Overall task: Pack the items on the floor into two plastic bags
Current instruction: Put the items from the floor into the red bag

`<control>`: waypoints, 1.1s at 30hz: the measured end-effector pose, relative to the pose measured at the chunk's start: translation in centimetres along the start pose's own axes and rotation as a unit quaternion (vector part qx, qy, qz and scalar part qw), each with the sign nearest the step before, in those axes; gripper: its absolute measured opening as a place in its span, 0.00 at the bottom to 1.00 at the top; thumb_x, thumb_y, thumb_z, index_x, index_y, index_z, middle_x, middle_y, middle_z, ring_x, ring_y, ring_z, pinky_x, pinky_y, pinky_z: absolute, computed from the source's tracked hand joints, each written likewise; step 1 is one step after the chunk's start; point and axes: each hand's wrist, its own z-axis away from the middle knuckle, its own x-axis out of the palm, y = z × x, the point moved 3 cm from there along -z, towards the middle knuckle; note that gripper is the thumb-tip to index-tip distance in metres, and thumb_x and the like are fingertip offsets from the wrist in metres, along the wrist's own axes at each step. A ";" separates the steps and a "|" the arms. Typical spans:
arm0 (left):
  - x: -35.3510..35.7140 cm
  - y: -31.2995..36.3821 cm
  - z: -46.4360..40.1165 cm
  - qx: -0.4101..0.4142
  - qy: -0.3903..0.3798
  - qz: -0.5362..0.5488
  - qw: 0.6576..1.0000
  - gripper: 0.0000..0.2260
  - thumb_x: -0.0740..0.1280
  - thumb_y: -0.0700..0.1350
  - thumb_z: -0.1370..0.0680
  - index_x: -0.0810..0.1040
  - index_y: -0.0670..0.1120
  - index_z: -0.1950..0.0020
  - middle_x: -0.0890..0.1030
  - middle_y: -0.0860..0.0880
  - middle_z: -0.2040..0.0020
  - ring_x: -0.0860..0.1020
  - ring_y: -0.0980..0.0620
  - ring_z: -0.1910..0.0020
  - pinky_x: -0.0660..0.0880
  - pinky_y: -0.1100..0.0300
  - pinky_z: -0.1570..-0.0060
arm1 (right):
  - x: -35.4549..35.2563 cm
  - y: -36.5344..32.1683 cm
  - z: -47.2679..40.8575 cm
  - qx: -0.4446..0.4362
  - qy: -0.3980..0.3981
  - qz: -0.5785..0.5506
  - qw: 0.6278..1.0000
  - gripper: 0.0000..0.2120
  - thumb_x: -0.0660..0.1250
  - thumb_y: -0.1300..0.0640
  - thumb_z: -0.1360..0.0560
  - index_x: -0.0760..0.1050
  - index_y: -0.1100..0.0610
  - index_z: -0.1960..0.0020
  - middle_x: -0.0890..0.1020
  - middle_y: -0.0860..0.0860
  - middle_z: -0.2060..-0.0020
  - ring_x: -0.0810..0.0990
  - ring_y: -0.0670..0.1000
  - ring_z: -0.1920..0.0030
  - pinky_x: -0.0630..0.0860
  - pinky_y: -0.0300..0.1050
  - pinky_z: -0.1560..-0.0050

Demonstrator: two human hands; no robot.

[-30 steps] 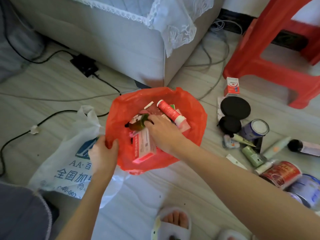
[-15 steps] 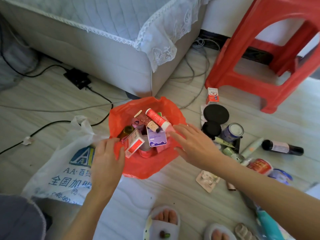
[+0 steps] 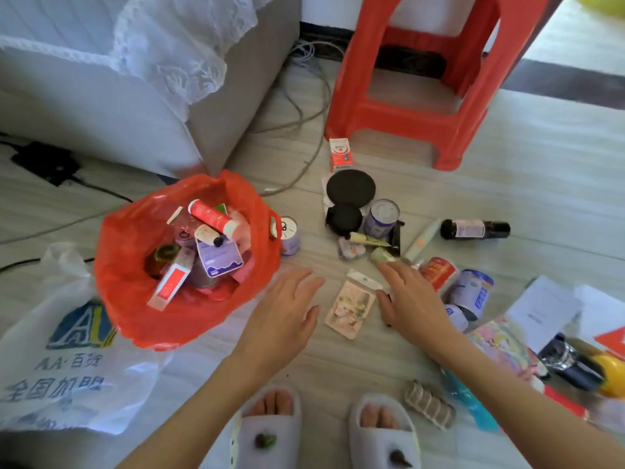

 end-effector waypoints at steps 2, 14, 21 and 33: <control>3.6 0.5 -0.9 -0.013 -0.049 0.021 0.998 0.17 0.59 0.45 0.27 0.71 0.44 0.39 0.76 0.42 0.42 0.72 0.47 0.42 0.71 0.57 0.43 | 2.2 2.2 0.7 0.035 -0.031 -0.004 0.999 0.20 0.69 0.60 0.29 0.73 0.63 0.39 0.79 0.60 0.45 0.78 0.61 0.46 0.75 0.53 0.47; 18.5 -2.3 -4.0 -0.159 -0.282 -0.116 0.939 0.35 0.61 0.59 0.25 0.49 0.50 0.24 0.50 0.43 0.24 0.55 0.43 0.28 0.62 0.50 0.35 | 10.9 6.8 2.5 -0.022 -0.050 0.198 0.979 0.15 0.67 0.54 0.32 0.79 0.62 0.49 0.82 0.56 0.60 0.79 0.58 0.55 0.67 0.53 0.45; 19.2 -3.3 -2.0 -0.174 -0.273 -0.138 0.936 0.30 0.61 0.54 0.23 0.51 0.55 0.25 0.51 0.45 0.24 0.56 0.44 0.28 0.61 0.52 0.35 | 12.5 6.3 2.0 -0.021 -0.111 0.243 0.964 0.24 0.77 0.55 0.41 0.79 0.65 0.49 0.80 0.57 0.69 0.80 0.58 0.62 0.61 0.56 0.36; 17.4 -4.9 1.7 -0.138 -0.251 -0.135 0.948 0.41 0.80 0.50 0.52 0.69 0.49 0.42 0.79 0.41 0.50 0.80 0.41 0.56 0.78 0.52 0.62 | 13.1 4.9 2.3 0.014 -0.120 0.114 0.986 0.21 0.77 0.65 0.47 0.79 0.59 0.55 0.77 0.57 0.68 0.76 0.57 0.69 0.71 0.44 0.76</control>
